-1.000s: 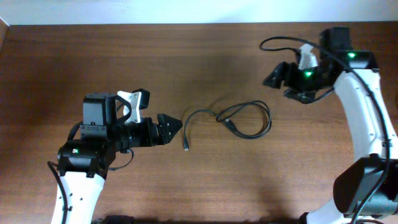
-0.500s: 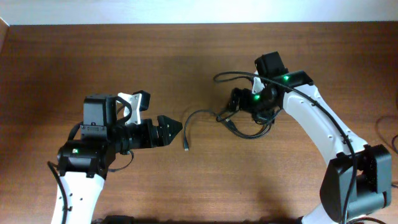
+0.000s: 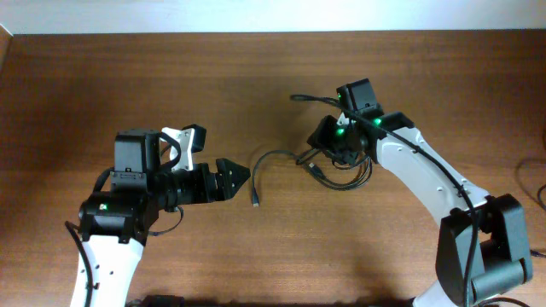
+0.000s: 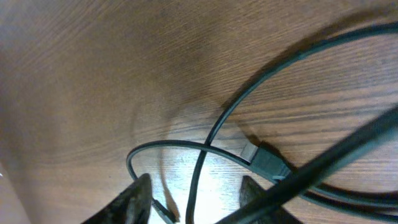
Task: Untangle cables
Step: 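Grasp the last black cable with the right gripper and lift it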
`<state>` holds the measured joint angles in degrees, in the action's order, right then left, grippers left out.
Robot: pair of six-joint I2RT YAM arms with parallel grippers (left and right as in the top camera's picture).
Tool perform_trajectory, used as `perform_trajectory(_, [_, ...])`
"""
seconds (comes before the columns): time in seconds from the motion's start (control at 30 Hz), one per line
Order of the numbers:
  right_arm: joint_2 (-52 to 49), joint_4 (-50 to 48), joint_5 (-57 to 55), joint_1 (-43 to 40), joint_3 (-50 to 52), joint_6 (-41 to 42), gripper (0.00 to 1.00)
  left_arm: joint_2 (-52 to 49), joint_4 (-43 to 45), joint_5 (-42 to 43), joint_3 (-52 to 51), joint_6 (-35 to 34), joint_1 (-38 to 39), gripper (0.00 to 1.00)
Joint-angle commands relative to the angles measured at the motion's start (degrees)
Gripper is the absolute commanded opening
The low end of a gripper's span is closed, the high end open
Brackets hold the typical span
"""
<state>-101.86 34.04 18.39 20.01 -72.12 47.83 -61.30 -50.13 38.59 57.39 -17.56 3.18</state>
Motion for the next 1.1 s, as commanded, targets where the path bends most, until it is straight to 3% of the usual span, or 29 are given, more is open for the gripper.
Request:
perform_trajectory(0.0, [0.11, -2.01, -1.81, 0.76, 0.55, -0.15, 0.36, 0.13, 0.07, 0.66, 0.46, 0.09, -0.2, 0.99])
perform_trajectory(0.07, [0.11, -2.38, -2.64, 0.76, 0.55, -0.15, 0.09, 0.13, -0.13, 0.66, 0.46, 0.09, -0.2, 0.99])
perform_trajectory(0.1, [0.11, -3.02, -2.56, 0.76, 0.55, -0.15, 0.04, 0.13, -0.13, 0.66, 0.46, 0.09, -0.2, 0.99])
perform_trajectory(0.2, [0.11, -10.12, 4.81, 0.76, 0.55, -0.85, 0.04, 0.13, -0.13, 0.63, 0.46, 0.11, -0.2, 0.99])
perform_trajectory(0.27, [0.13, -23.87, 19.47, 0.59, 0.39, -0.7, 0.04, 0.13, -0.13, 0.59, 0.46, 0.15, -0.2, 0.99])
perform_trajectory(0.33, [0.13, -37.07, 31.82, 0.59, -2.51, 6.25, 0.04, 0.13, -0.13, -0.04, 0.46, 0.55, -0.2, 0.99])
perform_trajectory(0.5, [1.53, -55.52, 47.39, 0.61, -6.38, 21.57, 0.04, 0.13, -0.11, -0.94, 0.46, 0.57, -0.2, 0.99])
perform_trajectory(0.67, [2.84, -58.55, 60.98, 0.63, -6.38, 23.43, 0.04, 0.13, -0.11, -1.53, 0.46, 0.55, -0.2, 0.99])
perform_trajectory(0.87, [3.82, -59.54, 66.01, 2.95, -6.4, 23.74, 0.04, 0.13, -0.11, -3.5, 0.46, 0.55, -0.2, 0.99])
perform_trajectory(0.93, [3.82, -66.9, 67.43, 2.84, -6.45, 29.7, 0.04, 0.13, -0.13, -3.91, 0.46, 0.55, -0.2, 0.99])
perform_trajectory(1.07, [3.82, -95.82, 70.14, 2.86, -6.45, 50.69, 0.04, 0.13, -0.13, -5.44, 0.46, 0.55, -0.2, 0.99])
